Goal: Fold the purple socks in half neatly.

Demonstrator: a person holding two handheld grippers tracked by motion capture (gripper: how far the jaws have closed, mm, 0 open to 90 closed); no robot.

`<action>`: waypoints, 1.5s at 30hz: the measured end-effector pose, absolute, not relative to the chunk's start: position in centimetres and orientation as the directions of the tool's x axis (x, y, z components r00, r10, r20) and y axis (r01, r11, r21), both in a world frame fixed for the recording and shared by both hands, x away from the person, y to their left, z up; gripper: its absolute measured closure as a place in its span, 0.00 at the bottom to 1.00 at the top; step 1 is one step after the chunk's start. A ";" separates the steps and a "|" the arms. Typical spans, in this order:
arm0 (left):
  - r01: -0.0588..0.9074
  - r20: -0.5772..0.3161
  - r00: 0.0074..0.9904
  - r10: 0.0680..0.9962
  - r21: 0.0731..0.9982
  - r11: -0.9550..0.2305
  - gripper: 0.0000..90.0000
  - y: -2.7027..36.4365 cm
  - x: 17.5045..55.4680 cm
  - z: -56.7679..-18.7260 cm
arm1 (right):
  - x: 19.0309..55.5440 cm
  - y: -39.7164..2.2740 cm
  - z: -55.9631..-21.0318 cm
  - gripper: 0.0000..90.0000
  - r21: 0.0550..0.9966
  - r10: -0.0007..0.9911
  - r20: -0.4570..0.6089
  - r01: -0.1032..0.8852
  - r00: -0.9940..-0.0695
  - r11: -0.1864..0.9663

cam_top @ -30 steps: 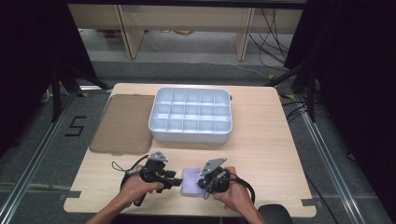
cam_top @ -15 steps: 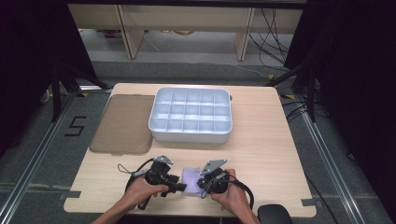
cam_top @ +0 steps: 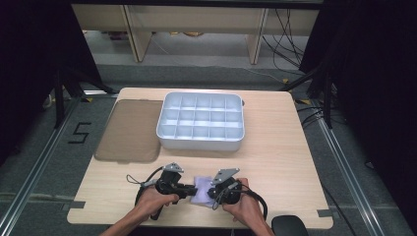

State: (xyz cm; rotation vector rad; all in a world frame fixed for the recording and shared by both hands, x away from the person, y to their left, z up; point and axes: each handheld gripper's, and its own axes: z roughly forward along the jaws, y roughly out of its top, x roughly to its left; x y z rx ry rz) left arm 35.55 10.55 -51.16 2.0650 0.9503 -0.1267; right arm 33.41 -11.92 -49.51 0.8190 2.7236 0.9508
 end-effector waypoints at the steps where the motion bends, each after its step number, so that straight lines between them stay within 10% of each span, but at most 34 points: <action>1: 0.659 -0.386 0.711 0.588 0.658 -0.364 0.91 10.5 35.5 -51.0 | 33.4 -12.0 -49.3 0.93 0.611 0.525 0.041 0.437 -0.850 0.660; 16: 0.578 -0.280 0.764 0.581 0.696 -0.426 0.93 10.7 35.3 -50.0 | 32.7 -8.6 -49.7 0.99 0.622 0.416 0.037 0.347 -0.909 0.702; 45: 0.511 -0.186 0.796 0.576 0.718 -0.473 0.93 11.2 34.9 -49.0 | 35.1 -12.4 -48.6 0.99 0.646 0.525 0.051 0.429 -0.849 0.632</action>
